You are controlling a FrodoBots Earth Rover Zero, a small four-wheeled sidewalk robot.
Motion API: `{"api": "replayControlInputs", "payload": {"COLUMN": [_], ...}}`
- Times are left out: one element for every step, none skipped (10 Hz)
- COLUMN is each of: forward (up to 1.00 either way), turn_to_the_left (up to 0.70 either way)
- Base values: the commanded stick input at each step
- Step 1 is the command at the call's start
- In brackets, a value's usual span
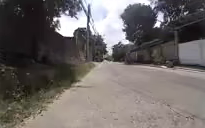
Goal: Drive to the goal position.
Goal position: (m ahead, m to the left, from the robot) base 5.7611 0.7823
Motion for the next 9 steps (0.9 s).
{"api": "replayControlInputs", "payload": {"forward": [1.00, 1.00, 1.00, 1.00, 1.00, 1.00, 1.00, 1.00, 1.00], "turn_to_the_left": [0.00, 0.00, 0.00, 0.00, 0.00, 0.00, 0.00, 0.00, 0.00]}}
